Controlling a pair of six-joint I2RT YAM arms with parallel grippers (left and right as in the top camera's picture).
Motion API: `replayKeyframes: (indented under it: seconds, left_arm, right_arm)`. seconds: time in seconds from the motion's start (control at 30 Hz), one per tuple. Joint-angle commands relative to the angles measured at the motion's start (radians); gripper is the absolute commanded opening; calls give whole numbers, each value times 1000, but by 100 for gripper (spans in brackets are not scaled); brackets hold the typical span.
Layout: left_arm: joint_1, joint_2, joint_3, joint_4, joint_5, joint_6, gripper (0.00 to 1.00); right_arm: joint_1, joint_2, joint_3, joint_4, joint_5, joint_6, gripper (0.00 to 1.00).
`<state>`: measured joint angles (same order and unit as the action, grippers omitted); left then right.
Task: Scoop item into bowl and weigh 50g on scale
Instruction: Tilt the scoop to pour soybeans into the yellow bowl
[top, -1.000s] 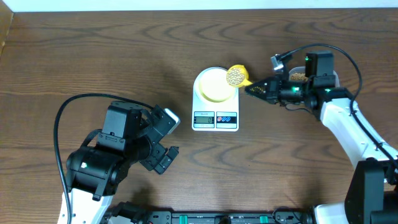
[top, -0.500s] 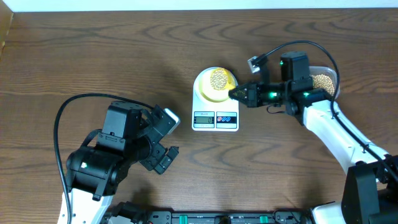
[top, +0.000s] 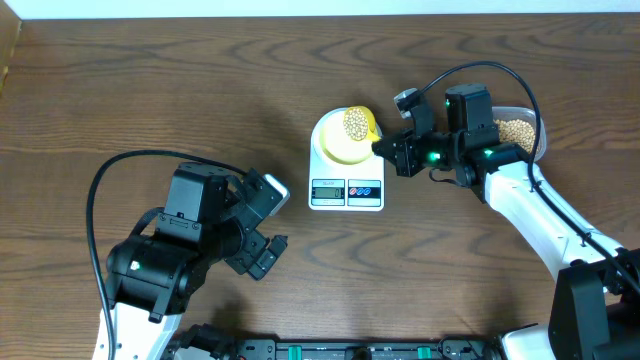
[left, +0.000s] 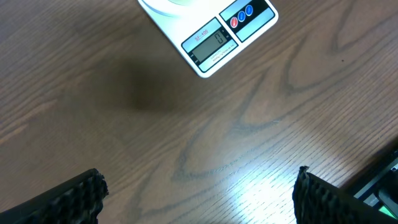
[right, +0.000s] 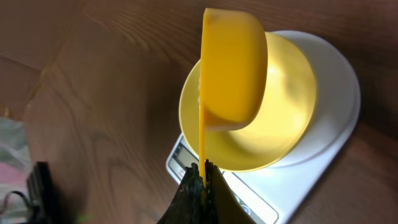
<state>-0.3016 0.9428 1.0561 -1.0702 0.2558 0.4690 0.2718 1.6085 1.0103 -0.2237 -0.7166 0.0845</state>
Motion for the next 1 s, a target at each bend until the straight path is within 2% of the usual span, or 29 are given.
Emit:
replayKeyframes:
  seconds: [0.0,0.43,0.97]
  left_arm:
    - [6,2,32,-2,-6,6,98]
    - [6,2,33,-2,-6,6,98]
    - [6,2,32,-2,-6,6,98]
  right_arm:
    - [5,2,-4,0,15,-97,1]
    - [77,2,-4,0,193,-154,1]
    - [80,2,-4,-1,195,-154,1]
